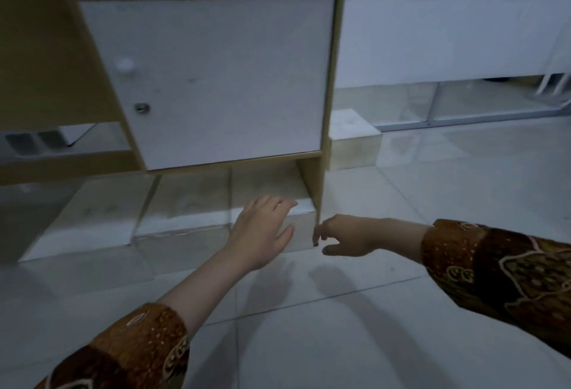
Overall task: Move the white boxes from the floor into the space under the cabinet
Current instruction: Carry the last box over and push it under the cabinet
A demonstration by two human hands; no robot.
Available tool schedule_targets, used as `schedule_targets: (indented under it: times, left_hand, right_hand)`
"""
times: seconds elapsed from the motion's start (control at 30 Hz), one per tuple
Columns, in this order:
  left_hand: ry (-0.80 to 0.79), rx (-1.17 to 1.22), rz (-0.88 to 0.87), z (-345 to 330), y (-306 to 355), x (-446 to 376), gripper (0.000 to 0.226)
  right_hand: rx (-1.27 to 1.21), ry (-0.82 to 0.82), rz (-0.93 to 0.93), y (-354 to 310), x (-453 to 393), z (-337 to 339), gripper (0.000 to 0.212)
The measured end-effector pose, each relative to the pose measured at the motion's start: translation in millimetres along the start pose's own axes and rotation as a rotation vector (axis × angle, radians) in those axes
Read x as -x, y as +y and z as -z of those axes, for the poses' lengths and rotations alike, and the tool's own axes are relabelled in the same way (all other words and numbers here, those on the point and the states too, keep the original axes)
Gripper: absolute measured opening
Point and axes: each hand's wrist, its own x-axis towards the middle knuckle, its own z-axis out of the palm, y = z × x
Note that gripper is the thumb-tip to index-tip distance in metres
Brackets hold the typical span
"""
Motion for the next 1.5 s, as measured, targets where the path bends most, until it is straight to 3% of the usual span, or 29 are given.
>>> schedule_targets:
  times: [0.13,0.33,0.47,0.73,0.83,0.97,1.13,1.23,1.37,1.5]
  left_hand:
    - [-0.004,0.046,-0.051,-26,57,-58,0.043]
    - [-0.054,0.057,0.039,-74,98,-147,0.045]
    - [-0.087,0.060,0.160,-106,103,-211,0.046]
    - [-0.116,0.004,0.355,-163,75,-304,0.045]
    - [-0.086,-0.015,0.406,-184,52,-323,0.044]
    - [-0.087,0.020,0.452,-215,30,-359,0.044]
    - [-0.097,0.131,0.511,-256,17,-365,0.045]
    - [-0.088,0.158,0.545,-273,16,-364,0.043]
    - [-0.032,0.249,0.619,-277,19,-371,0.041]
    - [0.043,0.383,0.739,-272,22,-379,0.038]
  right_hand:
    - [-0.050,-0.012,-0.067,77,9,-9,0.040]
    - [-0.243,0.189,-0.159,181,-19,-9,0.045]
    - [-0.452,0.291,-0.189,243,-39,-5,0.048]
    - [-0.492,0.481,-0.312,358,-106,26,0.038]
    - [-0.509,0.548,-0.295,378,-148,41,0.039]
    - [-0.443,0.511,-0.314,400,-210,51,0.058]
    - [-0.164,0.345,-0.329,418,-257,48,0.075]
    - [-0.141,0.365,-0.330,424,-264,37,0.069]
    - [-0.013,0.537,-0.315,423,-264,39,0.038]
    - [-0.113,0.491,-0.334,423,-262,38,0.040]
